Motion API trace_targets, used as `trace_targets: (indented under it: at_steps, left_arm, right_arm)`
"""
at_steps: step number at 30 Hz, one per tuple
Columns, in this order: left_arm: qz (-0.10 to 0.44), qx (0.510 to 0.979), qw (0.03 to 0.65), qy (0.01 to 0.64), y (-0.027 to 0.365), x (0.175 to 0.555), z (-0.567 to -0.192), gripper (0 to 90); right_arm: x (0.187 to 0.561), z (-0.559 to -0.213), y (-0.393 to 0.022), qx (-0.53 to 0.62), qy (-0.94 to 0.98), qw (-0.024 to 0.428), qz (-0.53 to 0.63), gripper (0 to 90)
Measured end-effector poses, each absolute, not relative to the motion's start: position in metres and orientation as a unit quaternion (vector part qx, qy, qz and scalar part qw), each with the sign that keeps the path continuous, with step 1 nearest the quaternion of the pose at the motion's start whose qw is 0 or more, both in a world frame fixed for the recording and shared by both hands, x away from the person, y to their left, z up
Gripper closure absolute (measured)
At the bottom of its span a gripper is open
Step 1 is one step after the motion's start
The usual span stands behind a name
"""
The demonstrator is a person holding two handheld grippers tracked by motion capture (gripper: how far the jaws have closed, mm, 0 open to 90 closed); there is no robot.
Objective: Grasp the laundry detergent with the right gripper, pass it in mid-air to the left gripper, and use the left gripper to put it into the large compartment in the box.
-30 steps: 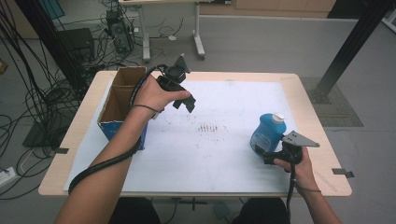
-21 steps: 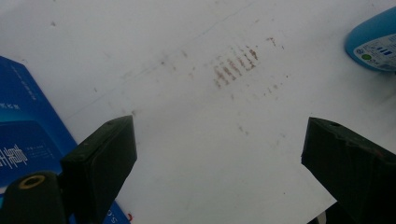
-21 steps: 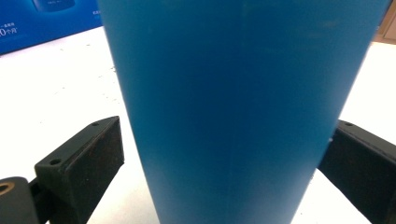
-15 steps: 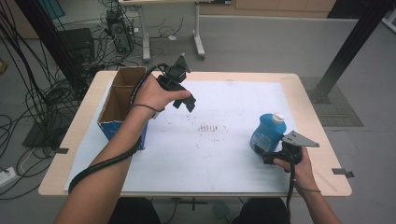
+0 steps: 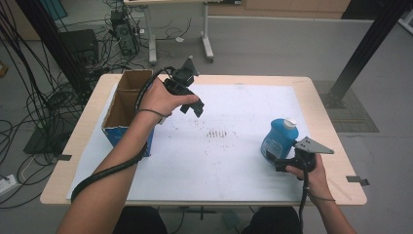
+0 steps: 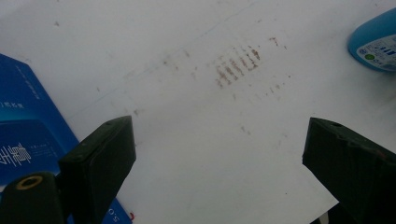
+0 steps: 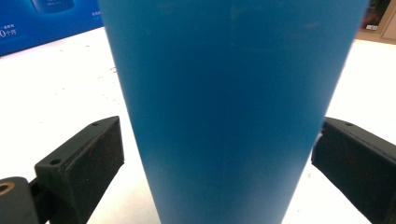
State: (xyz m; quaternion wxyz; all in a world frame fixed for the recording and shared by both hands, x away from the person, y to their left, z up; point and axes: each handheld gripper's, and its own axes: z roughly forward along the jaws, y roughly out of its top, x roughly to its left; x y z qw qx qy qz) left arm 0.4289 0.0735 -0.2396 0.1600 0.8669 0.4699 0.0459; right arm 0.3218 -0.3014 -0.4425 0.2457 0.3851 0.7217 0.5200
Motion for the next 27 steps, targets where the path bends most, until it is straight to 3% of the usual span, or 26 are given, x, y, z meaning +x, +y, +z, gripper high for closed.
trace_targets:
  at_steps: [27]
  left_arm:
    - [0.050,0.869,0.154,0.467,0.0717,0.4292,-0.2375,9.8]
  right_arm:
    - [0.3211,-0.4426,-0.3003,0.384,0.721,0.247,0.521,2.3]
